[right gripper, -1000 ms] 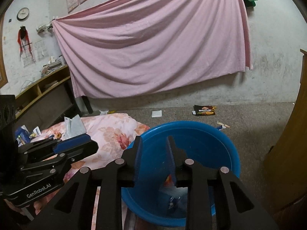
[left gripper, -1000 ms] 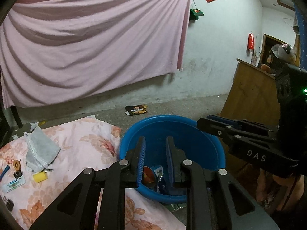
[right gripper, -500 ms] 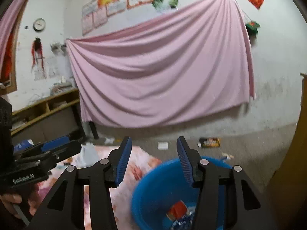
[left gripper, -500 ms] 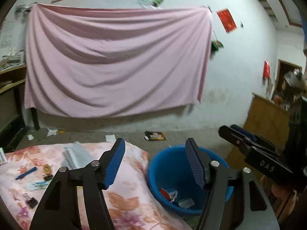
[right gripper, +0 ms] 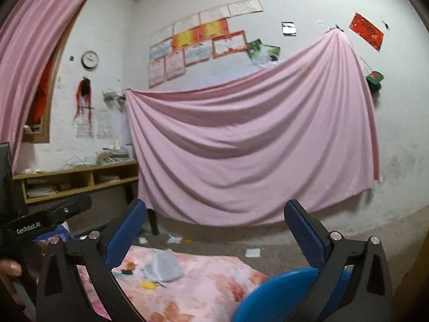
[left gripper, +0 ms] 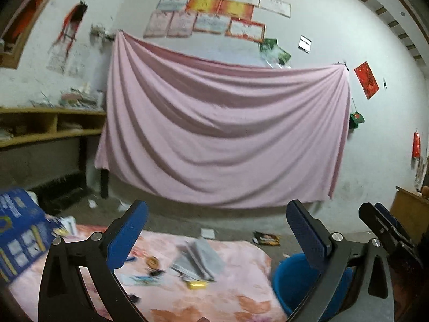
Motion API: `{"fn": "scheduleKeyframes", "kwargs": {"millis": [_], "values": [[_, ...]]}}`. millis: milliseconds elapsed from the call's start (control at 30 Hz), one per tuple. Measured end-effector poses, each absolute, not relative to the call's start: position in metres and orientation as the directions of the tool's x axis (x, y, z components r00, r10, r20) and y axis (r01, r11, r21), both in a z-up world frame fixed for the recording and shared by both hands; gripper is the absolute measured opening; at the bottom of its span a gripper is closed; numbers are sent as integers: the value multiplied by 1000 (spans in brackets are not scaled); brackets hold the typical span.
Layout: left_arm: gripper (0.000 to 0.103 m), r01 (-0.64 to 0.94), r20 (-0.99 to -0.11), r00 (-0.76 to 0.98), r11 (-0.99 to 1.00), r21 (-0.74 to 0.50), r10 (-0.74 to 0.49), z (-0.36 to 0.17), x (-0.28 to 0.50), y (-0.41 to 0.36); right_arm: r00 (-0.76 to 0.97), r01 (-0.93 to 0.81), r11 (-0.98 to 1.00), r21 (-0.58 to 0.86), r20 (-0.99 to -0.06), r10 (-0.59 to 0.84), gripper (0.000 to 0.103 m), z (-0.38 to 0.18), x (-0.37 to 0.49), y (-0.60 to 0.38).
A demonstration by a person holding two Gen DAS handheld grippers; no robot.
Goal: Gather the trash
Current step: 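Move both open tools back over the bed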
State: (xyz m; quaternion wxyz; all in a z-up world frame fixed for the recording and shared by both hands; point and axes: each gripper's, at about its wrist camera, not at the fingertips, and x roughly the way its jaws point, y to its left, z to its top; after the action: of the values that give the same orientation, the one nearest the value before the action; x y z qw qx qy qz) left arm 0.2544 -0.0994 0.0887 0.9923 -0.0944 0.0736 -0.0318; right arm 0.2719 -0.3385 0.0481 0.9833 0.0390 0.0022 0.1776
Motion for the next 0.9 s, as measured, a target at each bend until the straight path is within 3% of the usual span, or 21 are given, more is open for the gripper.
{"fn": "scheduleKeyframes", "kwargs": {"millis": [267, 467, 700, 900], "values": [[101, -51, -77, 996, 989, -140, 40, 83, 222, -59, 899, -432, 900, 51, 106, 426, 103, 47, 266, -303], [101, -130, -60, 991, 985, -116, 123, 71, 207, -24, 874, -477, 879, 17, 110, 473, 103, 42, 272, -268], [101, -181, -132, 977, 976, -119, 165, 46, 213, 3, 869, -495, 869, -20, -10, 495, 103, 25, 303, -228], [101, -157, -281, 953, 979, -132, 115, 18, 235, 10, 852, -505, 863, 2, -156, 499, 103, 9, 335, -212]]}}
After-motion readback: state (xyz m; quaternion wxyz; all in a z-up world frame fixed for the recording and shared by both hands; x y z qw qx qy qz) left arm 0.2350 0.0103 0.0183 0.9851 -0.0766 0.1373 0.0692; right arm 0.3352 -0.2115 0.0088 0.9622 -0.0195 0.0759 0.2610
